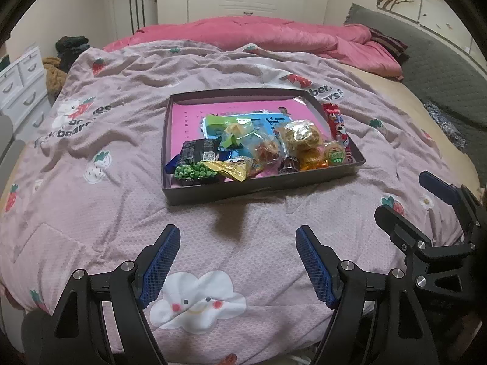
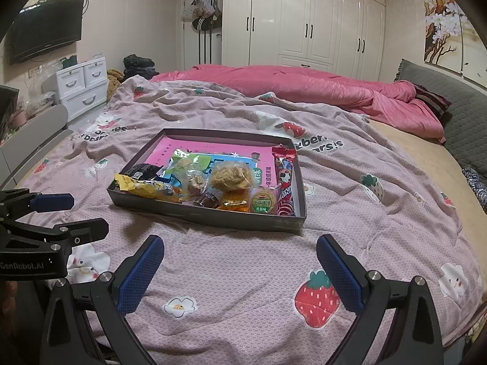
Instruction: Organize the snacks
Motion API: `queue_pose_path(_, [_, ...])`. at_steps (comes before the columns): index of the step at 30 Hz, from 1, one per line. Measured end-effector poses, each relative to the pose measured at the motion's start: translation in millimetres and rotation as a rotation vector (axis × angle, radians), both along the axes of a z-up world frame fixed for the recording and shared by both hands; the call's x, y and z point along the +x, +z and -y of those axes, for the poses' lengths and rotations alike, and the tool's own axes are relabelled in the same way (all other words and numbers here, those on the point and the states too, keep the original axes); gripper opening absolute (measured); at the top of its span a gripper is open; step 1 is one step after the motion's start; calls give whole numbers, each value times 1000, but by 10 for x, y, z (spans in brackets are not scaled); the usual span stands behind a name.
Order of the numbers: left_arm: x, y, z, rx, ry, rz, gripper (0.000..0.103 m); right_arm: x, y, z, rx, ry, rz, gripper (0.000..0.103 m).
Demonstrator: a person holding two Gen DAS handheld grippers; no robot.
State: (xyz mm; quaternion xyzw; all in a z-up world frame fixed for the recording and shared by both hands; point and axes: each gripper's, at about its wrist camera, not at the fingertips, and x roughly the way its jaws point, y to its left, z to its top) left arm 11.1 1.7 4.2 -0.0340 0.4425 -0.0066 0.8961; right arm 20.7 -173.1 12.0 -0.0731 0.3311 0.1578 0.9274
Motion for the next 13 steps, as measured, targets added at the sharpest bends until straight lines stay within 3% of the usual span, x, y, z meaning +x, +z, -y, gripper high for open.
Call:
queue_pose_path(8, [25, -34, -13, -3, 7, 3, 80, 65, -79, 4, 3, 2, -9, 101])
queue_pose_path(13, [90, -39, -176, -16, 69, 36, 80, 173, -157, 26, 4, 5, -20, 101])
